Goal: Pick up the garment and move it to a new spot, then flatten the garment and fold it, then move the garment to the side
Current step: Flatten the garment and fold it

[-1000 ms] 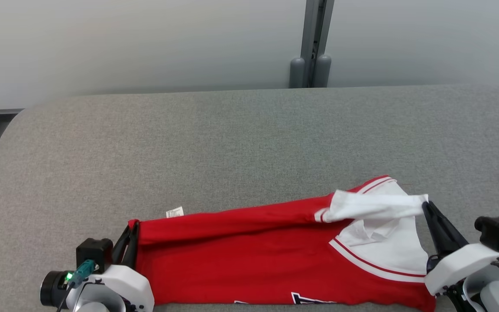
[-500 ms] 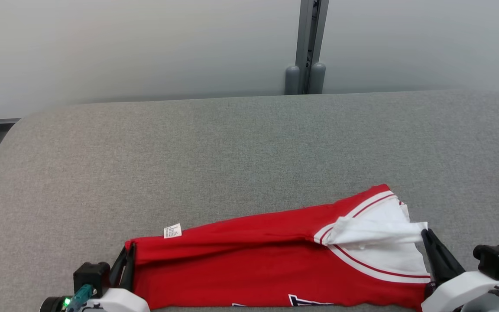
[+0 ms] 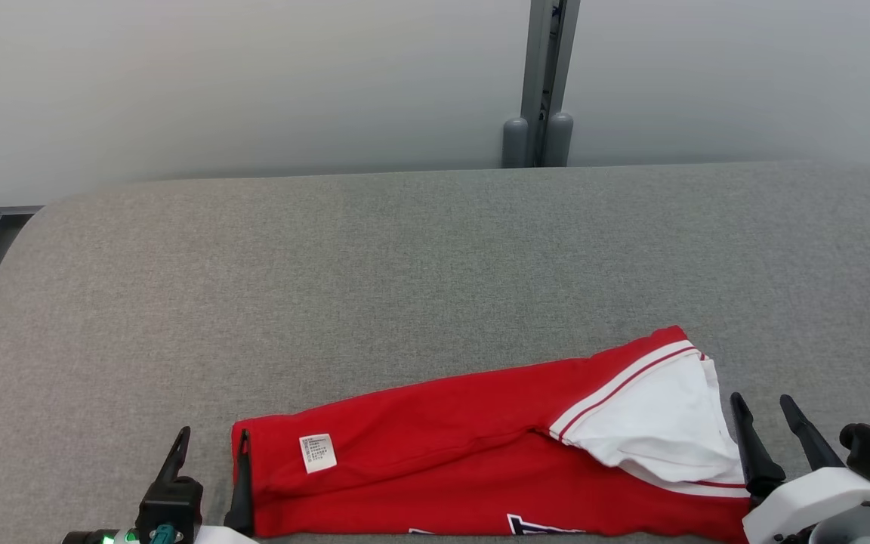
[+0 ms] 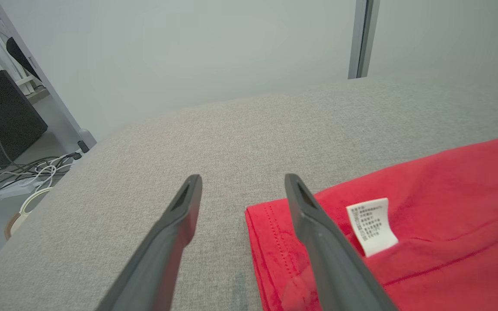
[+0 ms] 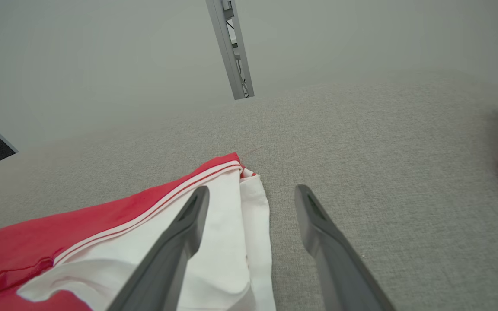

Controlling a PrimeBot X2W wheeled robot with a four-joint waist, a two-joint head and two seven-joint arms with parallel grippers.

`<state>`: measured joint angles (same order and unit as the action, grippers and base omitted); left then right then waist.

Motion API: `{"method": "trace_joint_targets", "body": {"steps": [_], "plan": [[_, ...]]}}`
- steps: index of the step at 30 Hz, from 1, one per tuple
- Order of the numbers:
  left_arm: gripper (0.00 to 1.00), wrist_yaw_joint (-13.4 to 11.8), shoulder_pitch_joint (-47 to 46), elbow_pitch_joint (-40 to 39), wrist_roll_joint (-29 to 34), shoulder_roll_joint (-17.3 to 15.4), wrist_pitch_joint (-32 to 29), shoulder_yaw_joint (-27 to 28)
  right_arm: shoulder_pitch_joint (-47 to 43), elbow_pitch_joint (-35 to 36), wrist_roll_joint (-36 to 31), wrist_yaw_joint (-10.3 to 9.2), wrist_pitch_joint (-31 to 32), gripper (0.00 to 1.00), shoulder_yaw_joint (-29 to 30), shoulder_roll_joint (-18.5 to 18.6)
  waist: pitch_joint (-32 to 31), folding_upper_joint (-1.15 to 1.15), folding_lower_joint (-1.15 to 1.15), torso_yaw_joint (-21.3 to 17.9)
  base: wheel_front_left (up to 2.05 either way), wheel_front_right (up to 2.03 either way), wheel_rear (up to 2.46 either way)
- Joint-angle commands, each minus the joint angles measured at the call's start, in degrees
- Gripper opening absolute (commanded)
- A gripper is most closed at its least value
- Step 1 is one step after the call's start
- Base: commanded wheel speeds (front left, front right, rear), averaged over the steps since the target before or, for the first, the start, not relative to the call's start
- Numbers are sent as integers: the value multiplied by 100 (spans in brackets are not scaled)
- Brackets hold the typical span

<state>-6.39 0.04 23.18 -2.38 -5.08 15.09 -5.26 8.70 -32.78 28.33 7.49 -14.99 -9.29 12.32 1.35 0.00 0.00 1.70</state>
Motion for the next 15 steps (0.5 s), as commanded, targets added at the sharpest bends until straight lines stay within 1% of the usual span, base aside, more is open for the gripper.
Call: {"method": "trace_joint_targets", "body": {"steps": [1,3,6,10,15], "plan": [[100,-28,60,-31,22,-16,6,16,28,3,-19,1,-23,100,48,-7,-10,0,0,25,0,0,0],[100,-84,142,-107,87,-9,6,-3,38,-69,-113,1,-23,100,70,-41,-18,0,0,67,0,0,0],[100,-52,129,-123,118,8,6,-37,115,-319,-220,1,-22,100,18,-59,-21,0,0,145,0,0,0],[100,-33,77,-76,95,43,6,-80,314,-750,-207,1,153,100,-145,-118,3,0,0,239,0,0,0],[100,34,57,53,45,84,6,-135,615,-1237,-347,1,281,100,-157,-115,114,0,0,290,0,0,0]]}}
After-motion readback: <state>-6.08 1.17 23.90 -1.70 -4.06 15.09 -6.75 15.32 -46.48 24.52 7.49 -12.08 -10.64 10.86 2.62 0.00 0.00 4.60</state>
